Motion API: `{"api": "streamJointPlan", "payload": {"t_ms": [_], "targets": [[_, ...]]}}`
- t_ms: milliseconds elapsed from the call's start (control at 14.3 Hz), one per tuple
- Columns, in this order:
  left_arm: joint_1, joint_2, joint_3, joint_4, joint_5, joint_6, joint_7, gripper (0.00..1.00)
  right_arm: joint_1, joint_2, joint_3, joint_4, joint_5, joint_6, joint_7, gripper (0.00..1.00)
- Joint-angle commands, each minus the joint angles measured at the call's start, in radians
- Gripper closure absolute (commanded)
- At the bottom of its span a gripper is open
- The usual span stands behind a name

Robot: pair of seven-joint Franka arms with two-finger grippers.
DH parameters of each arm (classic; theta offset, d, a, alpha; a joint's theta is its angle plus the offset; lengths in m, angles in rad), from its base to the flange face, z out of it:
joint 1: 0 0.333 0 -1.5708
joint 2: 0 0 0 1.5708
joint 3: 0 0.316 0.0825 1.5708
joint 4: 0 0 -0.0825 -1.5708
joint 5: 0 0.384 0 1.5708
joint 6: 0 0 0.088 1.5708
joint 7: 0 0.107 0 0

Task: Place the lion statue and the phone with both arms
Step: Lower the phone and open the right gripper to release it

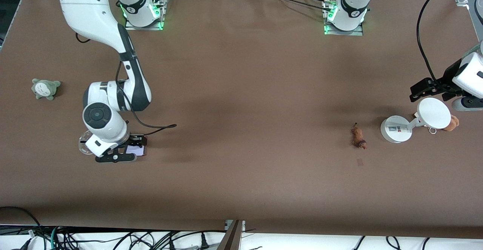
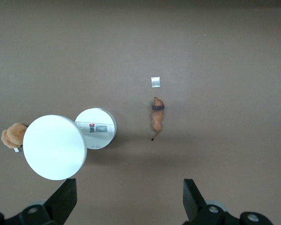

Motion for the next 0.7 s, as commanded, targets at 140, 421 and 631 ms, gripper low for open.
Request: {"api": "streamJointPlan", "payload": {"t_ms": [140, 421, 631], "targets": [[-0.019, 0.011, -0.033, 0.032, 0.002, -0.07, 0.001, 0.0, -0.007, -0.026, 0.007, 0.231, -0.002, -0.339, -0.02, 0.0], [-0.042, 0.011, -0.038, 0.041, 0.002, -0.096, 0.001, 0.0, -0.019, -0.153, -0.001, 0.253, 0.002, -0.474, -0.056, 0.0], [-0.044, 0.032, -0.035, 0.064, 0.012, -0.097, 0.002, 0.0, -0.05, -0.225, -0.004, 0.254, 0.044, -0.55, -0.098, 0.0]]}}
